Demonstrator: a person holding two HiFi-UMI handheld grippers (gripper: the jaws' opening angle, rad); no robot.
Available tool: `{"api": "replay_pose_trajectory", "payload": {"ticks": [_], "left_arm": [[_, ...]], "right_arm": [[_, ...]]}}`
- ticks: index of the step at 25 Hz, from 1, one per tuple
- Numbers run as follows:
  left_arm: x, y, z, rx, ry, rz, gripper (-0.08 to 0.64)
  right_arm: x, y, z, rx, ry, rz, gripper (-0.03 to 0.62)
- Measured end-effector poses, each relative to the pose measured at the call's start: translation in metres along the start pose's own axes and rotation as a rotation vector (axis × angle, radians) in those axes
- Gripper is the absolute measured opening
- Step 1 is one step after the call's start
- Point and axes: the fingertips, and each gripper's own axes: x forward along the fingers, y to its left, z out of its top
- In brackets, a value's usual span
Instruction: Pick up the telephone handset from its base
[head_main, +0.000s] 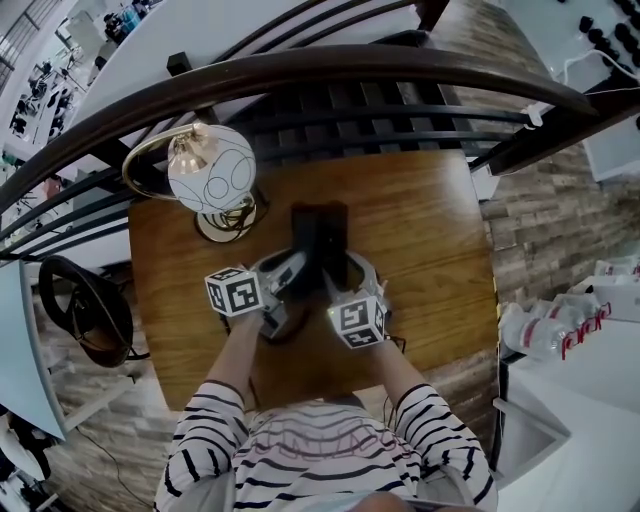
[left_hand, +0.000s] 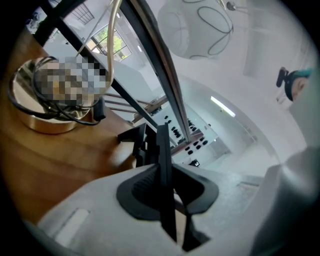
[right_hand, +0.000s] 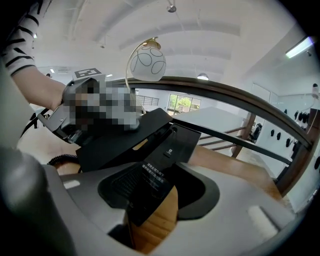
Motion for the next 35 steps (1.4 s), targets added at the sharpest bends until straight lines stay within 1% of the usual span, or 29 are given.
{"api": "replay_pose_trajectory", "payload": {"ticks": [4, 8, 16, 22, 30, 35], "left_arm": [[-0.008, -0.018, 0.001, -0.001, -0.027, -0.014, 0.074], [-0.021, -0.031, 0.002, 0.020, -0.051, -0.017, 0.074], [-0.050, -0.058, -0.001, 0.066, -0.105, -0.013, 0.074], [-0.073, -0.083, -0.018, 0.087, -0.138, -0.007, 0.074], [-0.101, -0.121, -0.041, 0.122, -0.195, 0.012, 0.072], [-0.117, -0.148, -0.054, 0.137, -0.233, 0.022, 0.074]], "right_arm": [[-0.008, -0.002, 0.003, 0.060, 0.000, 0.010, 0.201], [-0.020, -0.004, 0.010, 0.119, -0.028, 0.012, 0.190], [-0.067, 0.006, 0.026, 0.161, -0.085, 0.011, 0.184], [-0.107, 0.026, 0.031, 0.190, -0.115, 0.030, 0.168], [-0.168, 0.033, 0.052, 0.179, -0.227, -0.004, 0.099], [-0.201, 0.037, 0.060, 0.180, -0.280, 0.002, 0.033]]}}
